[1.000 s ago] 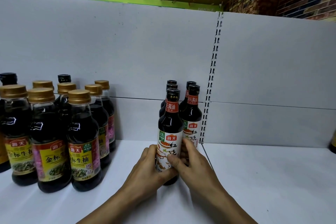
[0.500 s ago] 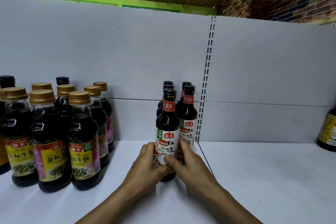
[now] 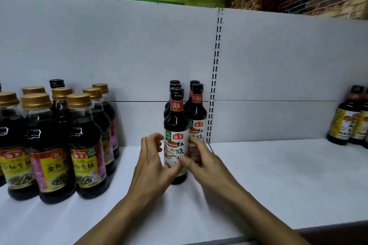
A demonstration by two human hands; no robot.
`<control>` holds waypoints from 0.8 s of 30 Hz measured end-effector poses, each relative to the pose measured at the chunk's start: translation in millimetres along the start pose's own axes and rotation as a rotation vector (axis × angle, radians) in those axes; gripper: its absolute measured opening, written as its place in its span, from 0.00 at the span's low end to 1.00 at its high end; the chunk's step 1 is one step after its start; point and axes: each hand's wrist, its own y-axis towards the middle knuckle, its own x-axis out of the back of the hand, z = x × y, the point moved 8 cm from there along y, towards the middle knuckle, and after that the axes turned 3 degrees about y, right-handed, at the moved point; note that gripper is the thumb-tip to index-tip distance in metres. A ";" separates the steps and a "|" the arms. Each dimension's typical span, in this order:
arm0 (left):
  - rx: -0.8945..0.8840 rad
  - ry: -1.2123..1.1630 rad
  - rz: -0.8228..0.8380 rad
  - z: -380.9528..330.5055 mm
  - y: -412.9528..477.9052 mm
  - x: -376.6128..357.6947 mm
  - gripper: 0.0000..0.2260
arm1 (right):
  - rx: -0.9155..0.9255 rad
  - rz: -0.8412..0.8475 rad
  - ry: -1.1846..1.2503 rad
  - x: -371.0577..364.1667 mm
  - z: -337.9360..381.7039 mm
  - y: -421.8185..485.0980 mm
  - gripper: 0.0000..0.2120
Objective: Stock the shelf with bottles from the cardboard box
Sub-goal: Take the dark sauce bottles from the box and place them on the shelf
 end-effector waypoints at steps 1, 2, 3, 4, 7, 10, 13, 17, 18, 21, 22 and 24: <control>-0.045 -0.003 -0.024 -5.4 -0.9 3.3 0.27 | -0.003 -0.008 -0.004 2.8 2.8 -3.4 0.25; -0.092 -0.004 -0.044 -10.9 -2.1 6.7 0.24 | -0.006 -0.012 -0.011 6.0 6.0 -7.6 0.24; -0.137 -0.007 -0.061 -16.5 -3.4 9.7 0.21 | -0.013 -0.018 -0.023 9.9 8.6 -13.1 0.24; -0.171 -0.010 -0.070 -20.4 -5.0 12.5 0.18 | -0.018 -0.026 -0.034 13.9 10.1 -18.8 0.23; -0.270 -0.014 -0.052 -33.0 -9.7 15.5 0.10 | -0.057 -0.066 -0.060 30.6 7.9 -39.0 0.24; -0.322 -0.001 0.015 -49.5 -13.7 13.7 0.11 | -0.091 -0.112 -0.090 49.1 2.1 -60.7 0.24; -0.346 0.016 0.204 -80.1 -18.6 -5.2 0.17 | -0.112 -0.158 -0.100 67.4 -0.2 -76.1 0.22; -0.440 -0.071 0.378 -129.2 -36.3 -44.8 0.19 | -0.132 -0.239 -0.103 95.5 -2.9 -95.6 0.20; -0.467 -0.101 0.394 -139.8 -41.1 -53.9 0.18 | -0.141 -0.262 -0.106 104.1 -4.4 -102.8 0.19; -0.484 -0.210 0.459 -166.0 -55.0 -86.0 0.19 | -0.181 -0.343 -0.125 135.6 -13.6 -135.2 0.19; -0.479 -0.234 0.463 -169.2 -58.1 -90.8 0.19 | -0.190 -0.361 -0.128 141.8 -14.6 -142.1 0.19; -0.484 -0.284 0.491 -182.1 -69.9 -107.1 0.19 | -0.226 -0.413 -0.140 158.9 -22.6 -166.1 0.18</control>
